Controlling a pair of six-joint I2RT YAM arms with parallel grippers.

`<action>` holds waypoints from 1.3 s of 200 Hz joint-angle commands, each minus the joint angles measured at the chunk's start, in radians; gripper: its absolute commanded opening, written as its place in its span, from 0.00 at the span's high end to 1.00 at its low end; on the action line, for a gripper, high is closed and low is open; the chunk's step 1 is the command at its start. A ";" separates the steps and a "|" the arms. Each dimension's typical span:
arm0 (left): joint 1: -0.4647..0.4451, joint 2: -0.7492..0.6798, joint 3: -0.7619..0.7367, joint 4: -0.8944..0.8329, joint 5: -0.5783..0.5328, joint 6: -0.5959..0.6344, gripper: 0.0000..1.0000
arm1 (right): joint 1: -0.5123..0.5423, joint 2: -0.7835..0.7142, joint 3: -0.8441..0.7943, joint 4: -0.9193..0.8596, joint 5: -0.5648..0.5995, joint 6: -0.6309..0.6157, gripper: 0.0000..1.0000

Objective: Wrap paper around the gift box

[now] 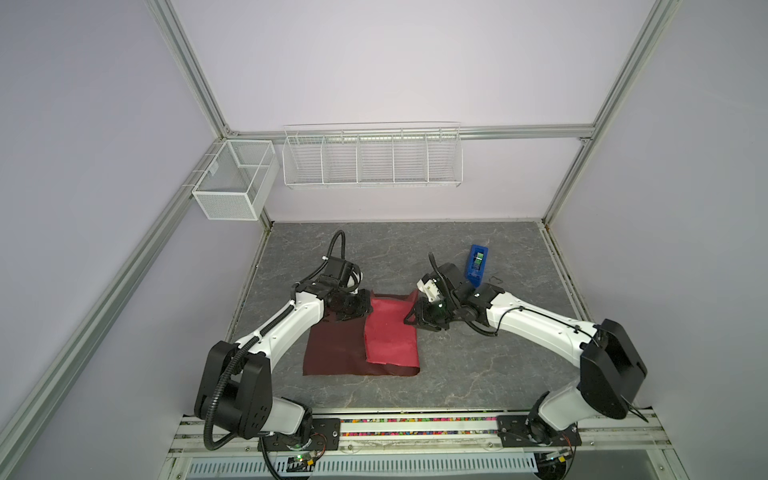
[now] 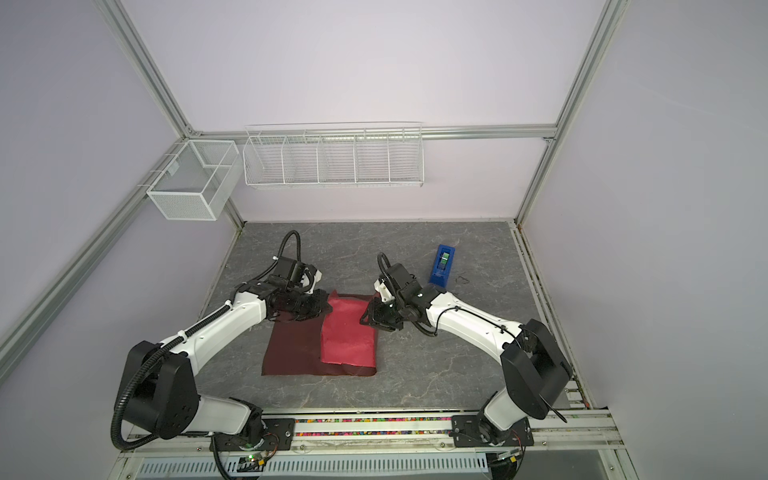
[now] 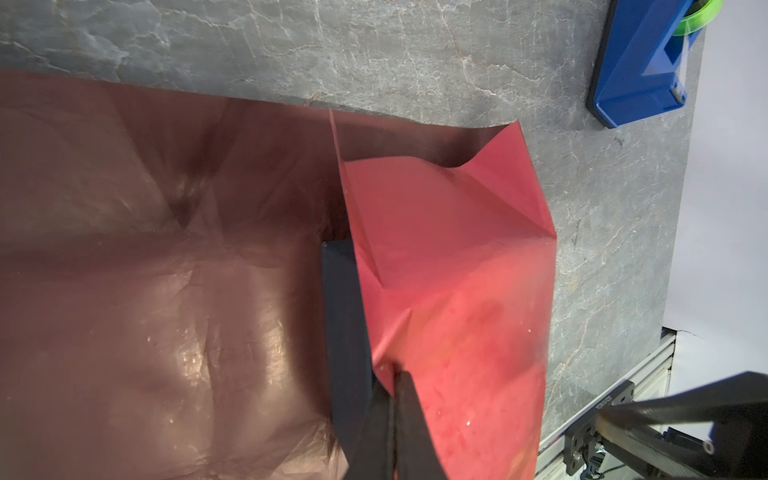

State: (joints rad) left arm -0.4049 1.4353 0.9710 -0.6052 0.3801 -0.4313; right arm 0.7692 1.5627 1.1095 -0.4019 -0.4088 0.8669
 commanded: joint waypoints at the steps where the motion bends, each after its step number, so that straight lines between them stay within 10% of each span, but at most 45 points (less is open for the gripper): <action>1: 0.006 0.024 -0.020 0.005 -0.017 0.023 1.00 | 0.010 0.041 0.033 0.016 -0.035 -0.003 0.62; 164: 0.006 0.008 -0.064 -0.001 -0.071 0.020 1.00 | 0.033 0.214 0.060 -0.030 -0.032 -0.032 0.62; 260: 0.029 -0.049 -0.086 0.031 0.052 -0.045 0.39 | 0.036 0.201 0.047 -0.035 -0.030 -0.033 0.62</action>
State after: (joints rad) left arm -0.3851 1.3663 0.9123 -0.5976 0.3508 -0.4625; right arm 0.7963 1.7515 1.1873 -0.3786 -0.4679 0.8410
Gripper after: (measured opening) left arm 0.588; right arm 0.380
